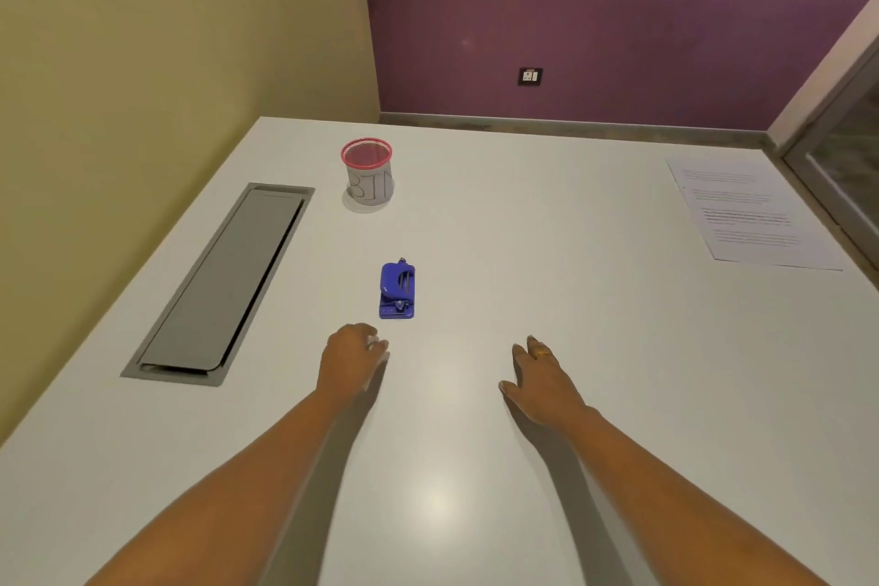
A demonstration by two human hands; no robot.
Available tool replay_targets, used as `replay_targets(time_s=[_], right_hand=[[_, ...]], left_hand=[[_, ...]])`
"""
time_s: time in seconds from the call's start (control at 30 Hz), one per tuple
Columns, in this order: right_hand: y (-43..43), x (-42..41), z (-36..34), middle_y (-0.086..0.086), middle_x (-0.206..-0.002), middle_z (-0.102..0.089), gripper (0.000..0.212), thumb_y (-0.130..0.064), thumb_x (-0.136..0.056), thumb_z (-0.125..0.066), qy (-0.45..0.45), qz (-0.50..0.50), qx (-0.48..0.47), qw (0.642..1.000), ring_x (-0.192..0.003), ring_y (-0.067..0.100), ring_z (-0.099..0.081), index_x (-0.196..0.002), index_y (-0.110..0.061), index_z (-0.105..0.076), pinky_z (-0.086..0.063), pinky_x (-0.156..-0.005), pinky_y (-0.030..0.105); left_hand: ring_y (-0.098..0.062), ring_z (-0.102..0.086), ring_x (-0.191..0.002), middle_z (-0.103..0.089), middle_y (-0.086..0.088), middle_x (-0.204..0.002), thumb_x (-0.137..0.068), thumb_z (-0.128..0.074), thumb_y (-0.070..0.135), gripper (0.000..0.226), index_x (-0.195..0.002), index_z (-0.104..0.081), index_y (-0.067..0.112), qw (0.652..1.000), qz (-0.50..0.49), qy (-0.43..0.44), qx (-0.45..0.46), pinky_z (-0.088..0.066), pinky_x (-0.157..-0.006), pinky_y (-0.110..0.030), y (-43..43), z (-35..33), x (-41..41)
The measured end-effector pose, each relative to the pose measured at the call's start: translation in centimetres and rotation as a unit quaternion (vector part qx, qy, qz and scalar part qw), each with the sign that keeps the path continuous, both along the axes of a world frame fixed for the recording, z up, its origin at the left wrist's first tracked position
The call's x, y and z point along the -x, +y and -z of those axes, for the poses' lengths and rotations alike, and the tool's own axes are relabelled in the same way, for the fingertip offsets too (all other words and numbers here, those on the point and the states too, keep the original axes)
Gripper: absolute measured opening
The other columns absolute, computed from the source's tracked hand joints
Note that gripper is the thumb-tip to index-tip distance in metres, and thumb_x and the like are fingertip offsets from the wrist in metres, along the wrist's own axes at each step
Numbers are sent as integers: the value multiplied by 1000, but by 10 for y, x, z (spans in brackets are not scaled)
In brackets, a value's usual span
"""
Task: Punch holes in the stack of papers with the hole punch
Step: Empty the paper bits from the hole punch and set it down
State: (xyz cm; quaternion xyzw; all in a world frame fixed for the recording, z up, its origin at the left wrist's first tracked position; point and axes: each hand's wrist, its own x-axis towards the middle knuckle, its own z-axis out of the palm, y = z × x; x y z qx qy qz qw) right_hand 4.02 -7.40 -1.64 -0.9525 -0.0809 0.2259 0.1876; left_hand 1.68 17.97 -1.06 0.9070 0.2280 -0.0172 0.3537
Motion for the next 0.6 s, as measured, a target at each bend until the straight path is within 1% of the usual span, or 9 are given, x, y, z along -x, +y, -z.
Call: replay_targets(time_s=[0.07, 0.1, 0.17, 0.27, 0.33, 0.37, 0.47, 0.53, 0.6], right_hand=[[4, -1, -1, 9, -158, -2, 66, -33, -94, -46, 4, 5, 10, 1000, -146, 20, 2, -148, -10, -15, -18, -115, 34], [5, -1, -1, 9, -158, -2, 66, -33, -94, -46, 6, 8, 13, 1000, -146, 20, 2, -147, -10, -15, -18, -115, 34], [6, -3, -2, 9, -158, -2, 65, -33, -94, -46, 11, 11, 16, 1000, -146, 20, 0, -147, -11, -16, -19, -115, 34], [7, -8, -2, 7, -158, -3, 63, -33, -93, -47, 18, 21, 12, 1000, -146, 18, -3, -146, -12, -20, -21, -114, 32], [8, -10, -2, 7, -158, -4, 62, -33, -93, -48, 18, 25, 8, 1000, -146, 18, -5, -145, -12, -22, -22, -113, 32], [9, -12, -2, 7, -158, -4, 61, -33, -93, -48, 17, 27, 6, 999, -146, 18, -5, -145, -12, -23, -22, -113, 32], [12, -15, 0, 8, -158, -5, 62, -33, -93, -49, 14, 31, 2, 999, -146, 18, -5, -145, -11, -23, -22, -113, 32], [14, -17, 1, 7, -158, -5, 63, -33, -93, -49, 12, 33, -3, 999, -146, 17, -5, -146, -11, -22, -21, -114, 31], [14, -20, 2, 6, -158, -5, 63, -32, -93, -49, 11, 34, -8, 999, -146, 16, -6, -146, -12, -22, -22, -113, 30]], left_hand=[[-30, -60, -108, -66, -18, -114, -87, -60, 20, 32, -112, -64, 0, 996, -63, -11, 67, -43, -94, -32, 12, -9, -18], [-32, -61, -103, -67, -19, -111, -87, -60, 19, 31, -111, -65, 0, 989, -95, -15, 109, -46, -94, -35, 17, -11, -28], [-30, -61, -84, -67, -21, -97, -87, -61, 17, 28, -105, -66, -3, 972, -144, -17, 185, -49, -89, -38, 23, -16, -46], [-24, -53, -60, -60, -15, -79, -87, -61, 15, 16, -91, -65, 0, 962, -158, -8, 224, -51, -81, -36, 24, -22, -68], [-24, -52, -61, -58, -14, -74, -87, -60, 14, 13, -77, -61, 5, 962, -153, -8, 228, -49, -78, -34, 22, -24, -78], [-26, -53, -66, -59, -15, -76, -86, -60, 13, 13, -76, -60, 4, 961, -149, -7, 231, -48, -78, -34, 21, -23, -83], [-26, -57, -81, -61, -15, -90, -84, -62, 8, 10, -91, -64, 1, 955, -148, 0, 258, -51, -84, -36, 18, -18, -96], [-27, -57, -81, -63, -18, -98, -83, -62, 0, 23, -105, -63, -4, 946, -159, 12, 282, -53, -78, -34, 16, -15, -101], [-30, -58, -78, -64, -24, -106, -82, -58, -8, 28, -110, -62, -6, 932, -178, 22, 315, -55, -71, -34, 17, -13, -104]])
